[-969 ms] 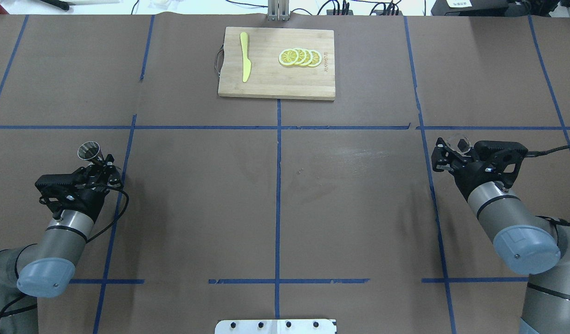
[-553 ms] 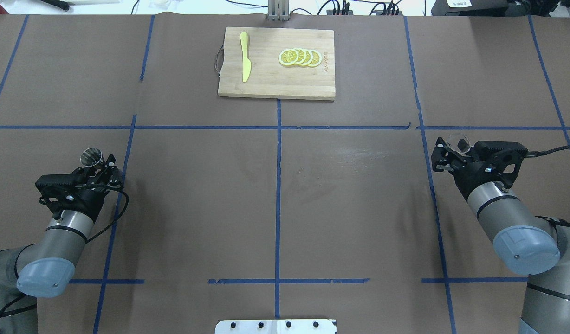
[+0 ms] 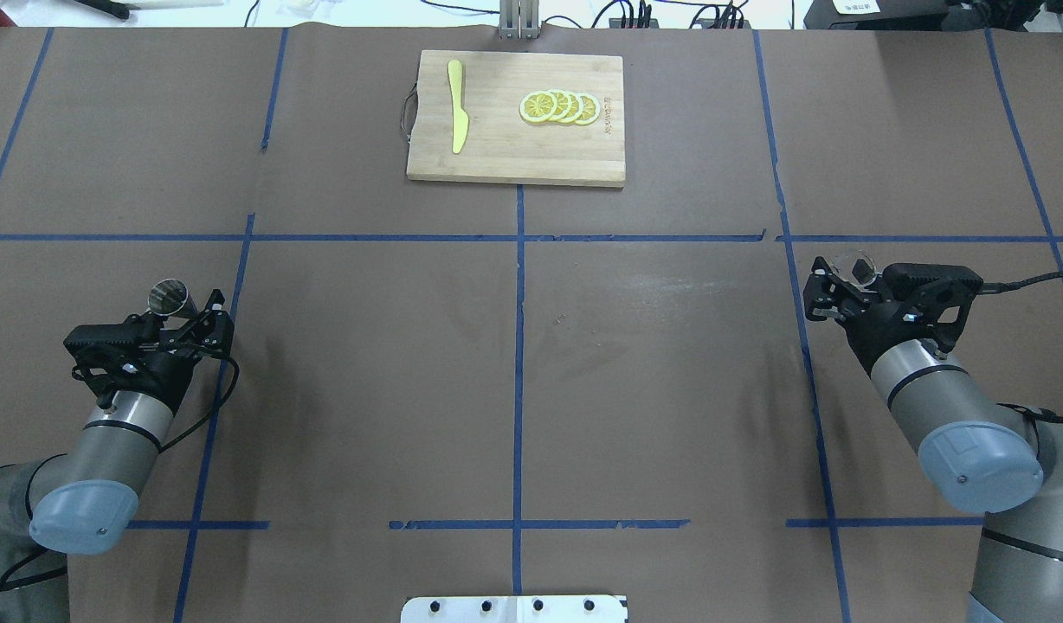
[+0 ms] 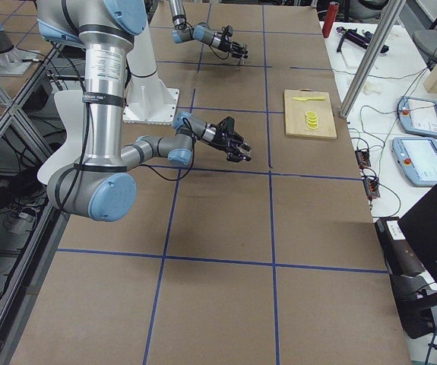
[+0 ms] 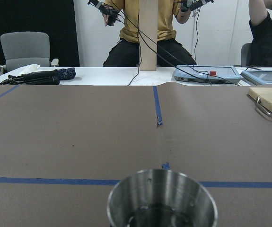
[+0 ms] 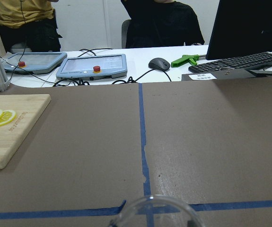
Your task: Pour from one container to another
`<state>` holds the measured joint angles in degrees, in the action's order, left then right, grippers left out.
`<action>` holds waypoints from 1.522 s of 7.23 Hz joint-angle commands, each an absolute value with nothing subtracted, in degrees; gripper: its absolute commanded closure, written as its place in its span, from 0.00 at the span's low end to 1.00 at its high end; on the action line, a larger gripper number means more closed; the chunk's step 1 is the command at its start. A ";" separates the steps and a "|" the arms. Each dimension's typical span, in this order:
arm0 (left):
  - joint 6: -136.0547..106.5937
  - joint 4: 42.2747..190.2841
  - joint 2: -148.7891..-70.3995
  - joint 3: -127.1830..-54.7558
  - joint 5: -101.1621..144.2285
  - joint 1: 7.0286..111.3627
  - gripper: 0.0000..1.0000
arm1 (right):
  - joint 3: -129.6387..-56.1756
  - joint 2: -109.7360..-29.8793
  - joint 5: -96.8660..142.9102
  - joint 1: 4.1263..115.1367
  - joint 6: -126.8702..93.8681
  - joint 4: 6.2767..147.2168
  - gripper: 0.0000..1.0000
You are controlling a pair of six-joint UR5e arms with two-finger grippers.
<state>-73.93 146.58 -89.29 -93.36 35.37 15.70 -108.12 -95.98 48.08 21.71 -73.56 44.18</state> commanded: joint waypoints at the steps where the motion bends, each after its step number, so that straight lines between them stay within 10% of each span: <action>1: -71.55 146.86 -88.51 -96.40 38.30 15.82 0.00 | -108.19 -95.98 47.81 21.71 -73.56 44.21 1.00; 11: -57.58 146.69 -73.48 -115.31 64.76 20.02 0.00 | -98.91 -97.91 38.67 13.19 -74.88 34.84 1.00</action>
<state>-59.24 146.73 -74.05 -113.93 61.65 18.30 -102.44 -97.85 39.18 14.15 -74.92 39.02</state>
